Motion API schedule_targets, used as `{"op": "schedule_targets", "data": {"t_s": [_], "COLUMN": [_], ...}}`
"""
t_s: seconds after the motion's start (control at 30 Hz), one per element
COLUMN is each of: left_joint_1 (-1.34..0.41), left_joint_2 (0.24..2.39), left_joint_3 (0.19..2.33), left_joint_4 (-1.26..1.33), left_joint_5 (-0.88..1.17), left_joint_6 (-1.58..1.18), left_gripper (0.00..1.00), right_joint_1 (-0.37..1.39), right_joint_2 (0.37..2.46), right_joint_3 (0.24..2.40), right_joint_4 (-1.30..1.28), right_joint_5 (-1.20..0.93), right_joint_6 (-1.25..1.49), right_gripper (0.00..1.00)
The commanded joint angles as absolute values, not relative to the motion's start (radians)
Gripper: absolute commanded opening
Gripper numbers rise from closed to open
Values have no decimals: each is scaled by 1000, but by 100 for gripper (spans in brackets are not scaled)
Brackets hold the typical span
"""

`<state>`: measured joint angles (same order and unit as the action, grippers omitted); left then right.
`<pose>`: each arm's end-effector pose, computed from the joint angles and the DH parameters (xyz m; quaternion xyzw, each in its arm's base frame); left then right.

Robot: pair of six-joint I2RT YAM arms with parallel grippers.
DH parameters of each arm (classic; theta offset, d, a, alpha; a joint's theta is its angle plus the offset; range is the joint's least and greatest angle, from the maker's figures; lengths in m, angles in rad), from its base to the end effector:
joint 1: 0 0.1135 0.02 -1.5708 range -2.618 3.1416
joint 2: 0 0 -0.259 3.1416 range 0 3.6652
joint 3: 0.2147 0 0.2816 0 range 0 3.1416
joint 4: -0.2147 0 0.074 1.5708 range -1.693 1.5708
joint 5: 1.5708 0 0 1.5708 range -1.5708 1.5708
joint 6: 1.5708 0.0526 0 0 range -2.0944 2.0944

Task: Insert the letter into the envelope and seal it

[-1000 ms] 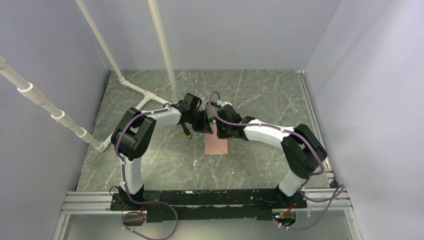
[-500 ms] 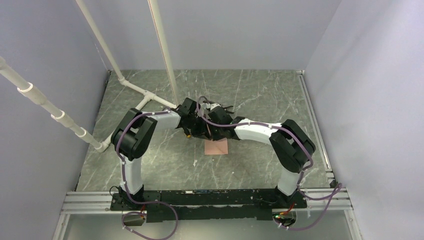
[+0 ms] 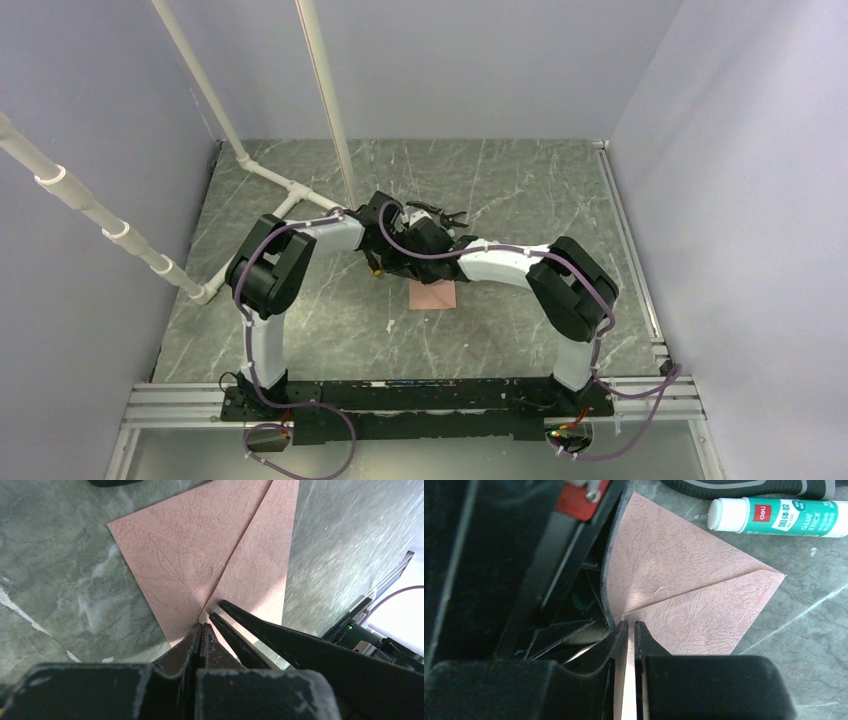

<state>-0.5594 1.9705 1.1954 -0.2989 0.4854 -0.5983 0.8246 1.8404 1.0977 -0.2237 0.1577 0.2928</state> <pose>0.3402 -0.2420 0.0965 0.0408 0.9419 -0.3256 0.0723 0.2802 0.2909 0.1176 -0.2275 0.9244 0.0935 0.2914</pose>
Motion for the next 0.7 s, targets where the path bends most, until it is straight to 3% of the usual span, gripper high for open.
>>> {"op": "schedule_targets", "data": {"t_s": [0.0,0.67], "left_joint_1": [-553,-546], "left_joint_2": [2048,2069], "left_joint_3": [1204,1192], "left_joint_4": [-429,-440], "left_joint_5": [379,359], "left_joint_6": [-574,-608], "left_gripper": [3,2], "right_joint_1": [855,864], "right_joint_2": [1834,1674], "right_joint_3": [1053,904], "right_joint_4": [-249,-286], "right_joint_5": [154,198], "right_joint_6": [245,240], "right_gripper": [15,18]}}
